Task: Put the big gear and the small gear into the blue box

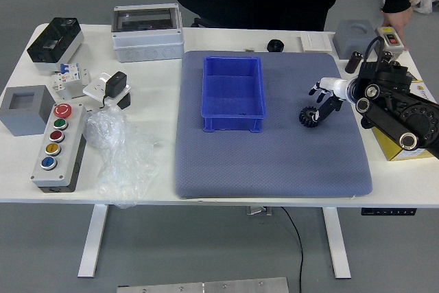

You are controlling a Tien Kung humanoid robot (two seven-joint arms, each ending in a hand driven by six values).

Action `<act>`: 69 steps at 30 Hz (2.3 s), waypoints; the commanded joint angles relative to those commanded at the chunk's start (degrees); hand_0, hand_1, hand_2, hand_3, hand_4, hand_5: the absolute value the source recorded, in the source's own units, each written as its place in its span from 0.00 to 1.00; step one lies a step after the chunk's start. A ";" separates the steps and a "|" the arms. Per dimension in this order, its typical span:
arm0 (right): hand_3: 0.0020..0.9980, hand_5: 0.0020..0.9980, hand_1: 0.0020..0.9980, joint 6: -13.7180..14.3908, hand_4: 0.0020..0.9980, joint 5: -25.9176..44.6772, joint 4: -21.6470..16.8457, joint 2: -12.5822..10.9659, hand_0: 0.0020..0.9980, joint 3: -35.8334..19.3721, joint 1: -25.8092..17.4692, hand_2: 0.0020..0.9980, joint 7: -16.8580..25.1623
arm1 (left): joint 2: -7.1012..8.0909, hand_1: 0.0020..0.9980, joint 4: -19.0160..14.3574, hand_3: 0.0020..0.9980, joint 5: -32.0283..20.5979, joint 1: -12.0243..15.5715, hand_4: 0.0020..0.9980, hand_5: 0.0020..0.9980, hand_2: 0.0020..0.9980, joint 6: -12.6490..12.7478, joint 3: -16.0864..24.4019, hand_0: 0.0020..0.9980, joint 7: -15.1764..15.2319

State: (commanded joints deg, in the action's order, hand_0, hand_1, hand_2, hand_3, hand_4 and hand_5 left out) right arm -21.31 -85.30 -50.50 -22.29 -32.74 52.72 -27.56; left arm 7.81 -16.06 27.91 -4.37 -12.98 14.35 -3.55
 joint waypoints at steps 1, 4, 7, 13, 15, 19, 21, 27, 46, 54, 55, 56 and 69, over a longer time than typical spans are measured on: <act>0.93 0.12 0.70 0.02 0.80 0.02 0.06 0.03 0.68 0.01 -0.01 0.85 0.01 | 0.00 0.88 0.00 0.86 -0.02 0.00 0.67 0.35 0.88 0.00 -0.04 0.90 0.00; 0.93 0.13 0.72 0.07 0.81 0.09 0.29 0.16 0.70 0.02 -0.07 0.85 0.06 | 0.01 0.88 0.00 0.86 -0.01 -0.01 0.67 0.35 0.88 0.00 -0.09 0.90 -0.01; 0.93 0.13 0.72 0.15 0.81 0.15 0.50 0.32 0.70 0.03 -0.17 0.85 0.13 | 0.00 0.88 -0.01 0.86 0.03 -0.06 0.67 0.35 0.88 0.00 -0.10 0.90 -0.01; 0.92 0.14 0.72 0.35 0.82 0.36 0.88 0.66 0.70 0.08 -0.45 0.85 0.30 | 0.00 0.88 -0.02 0.86 0.03 -0.10 0.67 0.35 0.88 -0.01 -0.19 0.90 -0.02; 0.92 0.15 0.71 0.40 0.83 0.40 0.99 0.75 0.69 0.06 -0.49 0.85 0.34 | 0.02 0.88 -0.02 0.86 0.01 -0.11 0.67 0.35 0.88 0.00 -0.22 0.90 -0.03; 0.92 0.15 0.71 0.63 0.83 0.35 1.21 0.93 0.69 0.01 -0.55 0.85 0.37 | 0.01 0.88 -0.03 0.86 0.01 -0.17 0.67 0.35 0.88 -0.01 -0.25 0.90 -0.03; 0.92 0.17 0.71 0.75 0.84 0.33 1.30 1.00 0.68 -0.02 -0.59 0.84 0.38 | -0.02 0.88 -0.04 0.86 0.04 -0.24 0.67 0.35 0.88 -0.01 -0.24 0.90 -0.03; 0.91 0.17 0.70 0.97 0.84 0.33 1.68 1.24 0.67 -0.01 -0.58 0.83 0.39 | -0.09 0.88 -0.06 0.86 0.07 -0.45 0.67 0.35 0.88 -0.01 -0.24 0.89 -0.03; 0.86 0.17 0.63 2.20 0.84 -0.48 2.83 2.26 0.59 0.34 -0.90 0.76 0.51 | -0.24 0.88 -0.11 0.86 0.16 -0.85 0.67 0.35 0.88 -0.03 -0.21 0.89 -0.04; 0.85 0.17 0.63 2.46 0.84 -0.32 3.18 2.73 0.58 0.55 -1.13 0.77 0.55 | -0.27 0.88 -0.12 0.86 0.16 -0.87 0.67 0.35 0.88 -0.03 -0.24 0.89 -0.05; 0.85 0.17 0.63 2.49 0.84 -0.29 3.23 2.77 0.58 0.57 -1.15 0.77 0.56 | -0.27 0.88 -0.12 0.86 0.16 -0.88 0.67 0.35 0.88 -0.03 -0.24 0.89 -0.05; 0.85 0.17 0.63 2.58 0.84 -0.25 3.30 2.85 0.58 0.59 -1.17 0.77 0.58 | -0.28 0.88 -0.12 0.86 0.19 -0.92 0.67 0.35 0.88 -0.03 -0.22 0.89 -0.05; 0.70 0.15 0.48 6.14 0.82 -1.30 4.17 3.53 0.39 1.07 -1.47 0.60 0.72 | -0.31 0.88 -0.16 0.86 0.28 -1.13 0.67 0.35 0.88 -0.03 -0.13 0.89 -0.07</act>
State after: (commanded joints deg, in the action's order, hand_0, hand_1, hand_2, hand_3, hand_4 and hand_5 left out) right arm -15.18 -86.59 -46.33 -18.76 -31.67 51.24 -26.84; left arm 7.51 -16.22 28.19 -5.50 -13.01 14.23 -3.61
